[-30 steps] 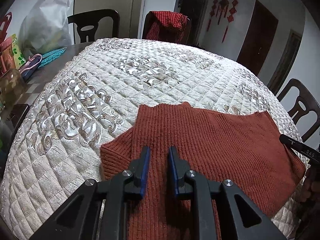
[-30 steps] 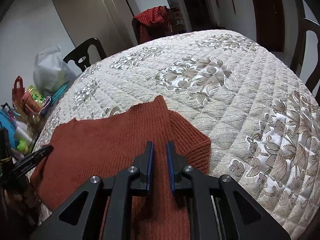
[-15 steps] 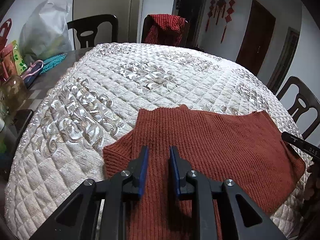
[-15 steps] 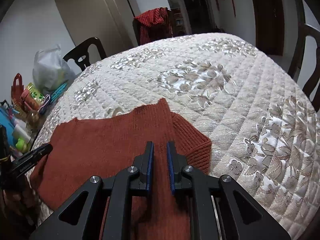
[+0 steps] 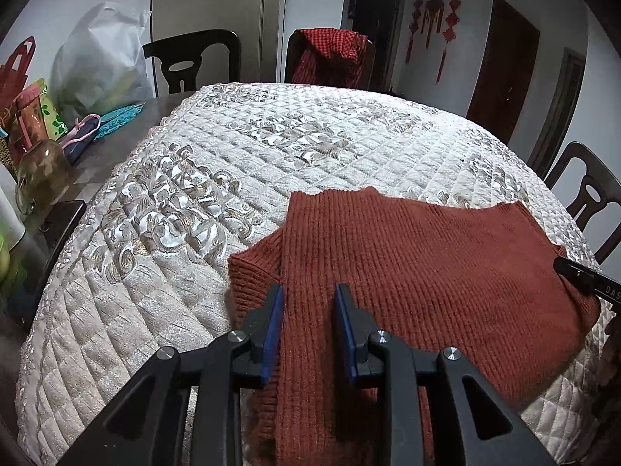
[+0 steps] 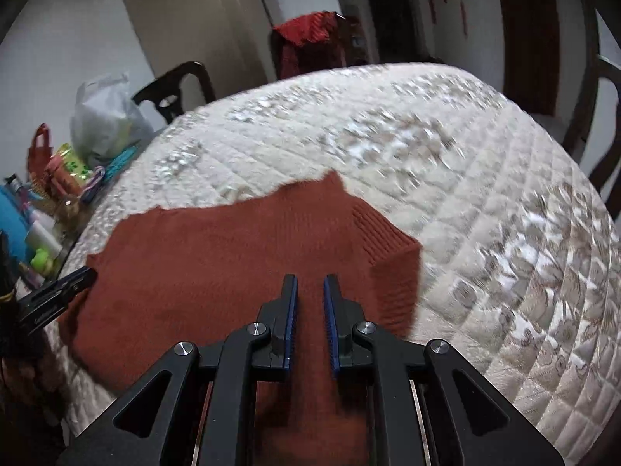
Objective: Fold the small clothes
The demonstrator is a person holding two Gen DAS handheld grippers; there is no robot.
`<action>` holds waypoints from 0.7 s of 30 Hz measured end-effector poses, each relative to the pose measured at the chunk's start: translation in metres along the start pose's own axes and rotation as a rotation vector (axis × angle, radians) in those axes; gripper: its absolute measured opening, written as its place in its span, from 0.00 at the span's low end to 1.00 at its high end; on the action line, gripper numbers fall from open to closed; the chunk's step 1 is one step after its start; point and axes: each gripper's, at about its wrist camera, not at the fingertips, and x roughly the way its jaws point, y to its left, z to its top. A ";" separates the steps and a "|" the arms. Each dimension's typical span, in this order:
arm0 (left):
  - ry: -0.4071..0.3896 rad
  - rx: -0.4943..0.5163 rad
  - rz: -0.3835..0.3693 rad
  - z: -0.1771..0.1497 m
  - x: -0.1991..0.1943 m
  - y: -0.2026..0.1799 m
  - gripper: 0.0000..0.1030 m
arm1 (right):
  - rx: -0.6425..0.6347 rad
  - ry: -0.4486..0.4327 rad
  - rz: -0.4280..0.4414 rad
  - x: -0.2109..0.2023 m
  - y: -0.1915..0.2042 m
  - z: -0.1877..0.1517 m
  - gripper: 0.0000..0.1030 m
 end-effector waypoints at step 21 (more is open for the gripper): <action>-0.004 -0.146 -0.020 -0.017 -0.019 0.046 0.45 | -0.156 -0.010 0.157 -0.016 0.066 -0.011 0.20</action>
